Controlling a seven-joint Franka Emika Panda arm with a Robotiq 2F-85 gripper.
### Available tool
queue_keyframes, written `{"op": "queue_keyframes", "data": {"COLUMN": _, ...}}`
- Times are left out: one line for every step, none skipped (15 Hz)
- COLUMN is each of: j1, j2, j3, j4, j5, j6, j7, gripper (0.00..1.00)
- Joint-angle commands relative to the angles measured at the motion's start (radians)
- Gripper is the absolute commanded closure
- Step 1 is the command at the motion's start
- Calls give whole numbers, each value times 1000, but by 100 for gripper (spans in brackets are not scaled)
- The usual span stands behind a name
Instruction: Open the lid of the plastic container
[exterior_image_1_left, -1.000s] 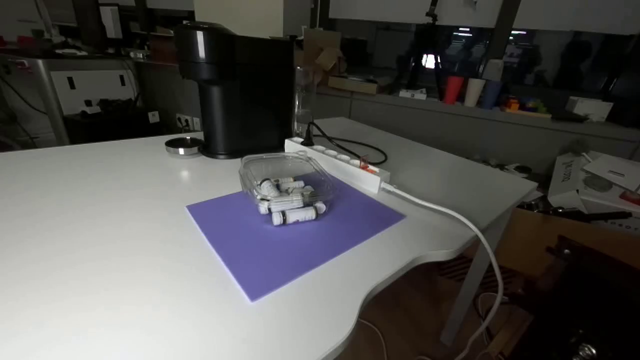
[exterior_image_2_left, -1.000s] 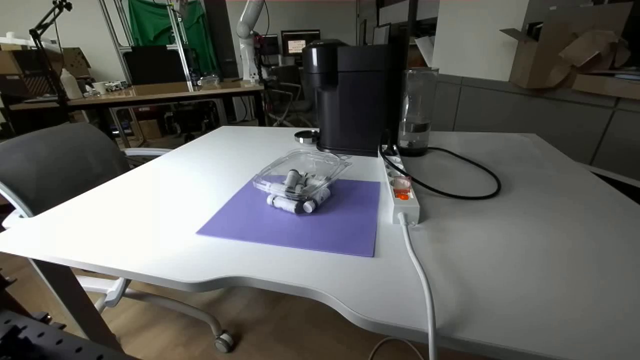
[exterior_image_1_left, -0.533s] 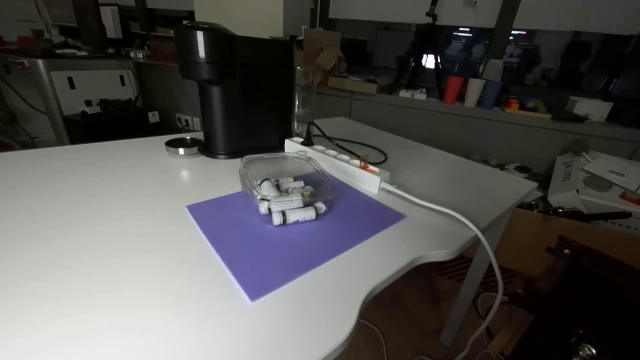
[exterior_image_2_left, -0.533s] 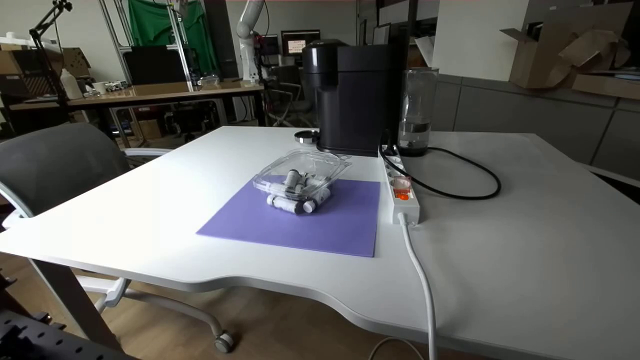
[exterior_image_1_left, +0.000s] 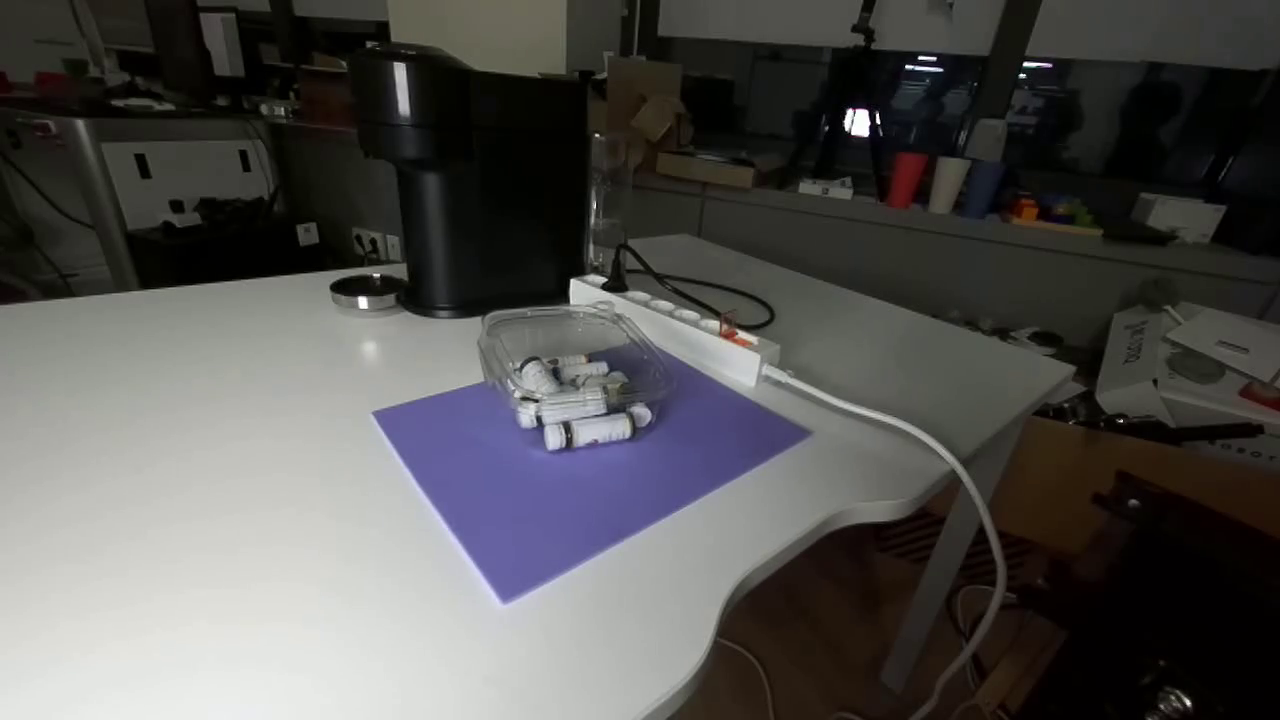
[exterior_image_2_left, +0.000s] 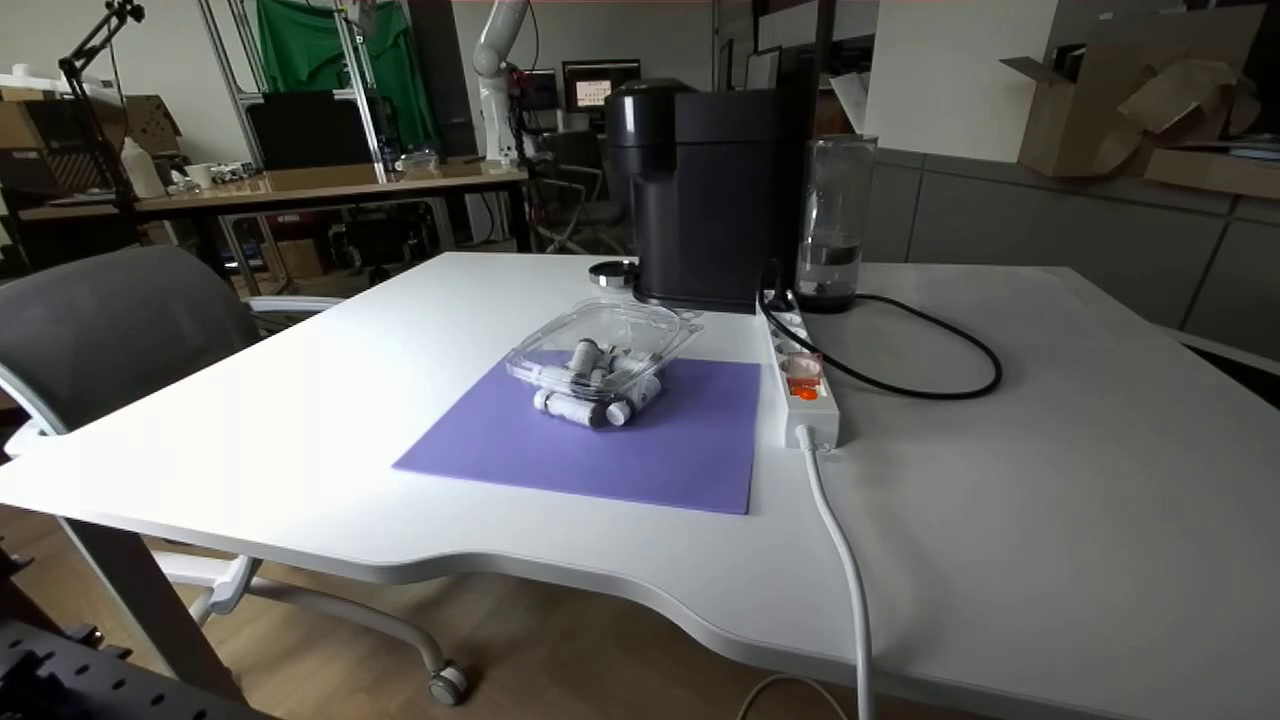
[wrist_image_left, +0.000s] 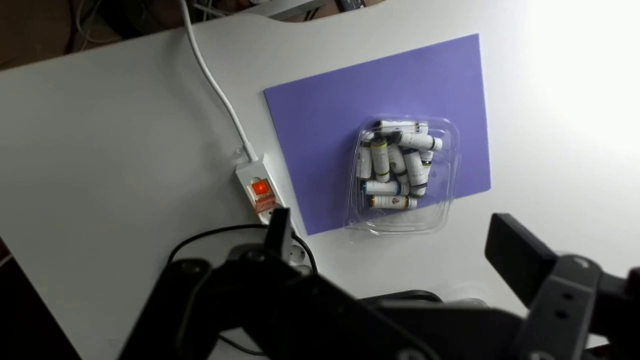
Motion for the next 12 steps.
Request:
{"op": "queue_keyframes", "data": {"j1": 13, "j2": 192, "j3": -3, "j4": 100, "j5": 7, "j6": 72, "j7": -66, "gripper": 0}}
{"op": "queue_keyframes", "data": {"j1": 19, "j2": 238, "j3": -4, "j4": 124, "j5": 19, "j6": 83, "j7": -101, "gripper": 0}}
{"op": "queue_keyframes", "data": {"j1": 24, "j2": 289, "j3": -2, "j4": 155, "j5": 25, "j6": 76, "j7": -140, "gripper": 0}}
{"op": "queue_keyframes", "data": {"j1": 34, "j2": 348, "j3": -4, "j4": 201, "j5": 47, "j6": 33, "j7": -218, "gripper": 0}}
{"op": "queue_keyframes", "data": {"j1": 35, "j2": 399, "j3": 3, "j4": 237, "j5": 54, "j6": 22, "j7": -266, "gripper": 0}}
{"op": "queue_keyframes", "data": {"j1": 35, "j2": 449, "j3": 14, "j4": 276, "j5": 50, "j6": 9, "j7": -310, "gripper": 0}}
{"op": "queue_keyframes", "data": {"j1": 31, "j2": 493, "j3": 26, "j4": 314, "j5": 40, "j6": -5, "j7": -355, "gripper": 0}}
{"op": "queue_keyframes", "data": {"j1": 27, "j2": 532, "j3": 40, "j4": 341, "j5": 30, "j6": 10, "j7": -387, "gripper": 0}}
{"op": "queue_keyframes", "data": {"j1": 22, "j2": 567, "j3": 54, "j4": 367, "j5": 22, "j6": 36, "j7": -406, "gripper": 0}}
{"op": "queue_keyframes", "data": {"j1": 18, "j2": 594, "j3": 66, "j4": 386, "j5": 17, "j6": 79, "j7": -390, "gripper": 0}}
{"op": "queue_keyframes", "data": {"j1": 9, "j2": 526, "j3": 70, "j4": 301, "j5": 26, "j6": 73, "j7": -369, "gripper": 0}}
{"op": "queue_keyframes", "data": {"j1": 7, "j2": 553, "j3": 80, "j4": 318, "j5": 26, "j6": 82, "j7": -369, "gripper": 0}}
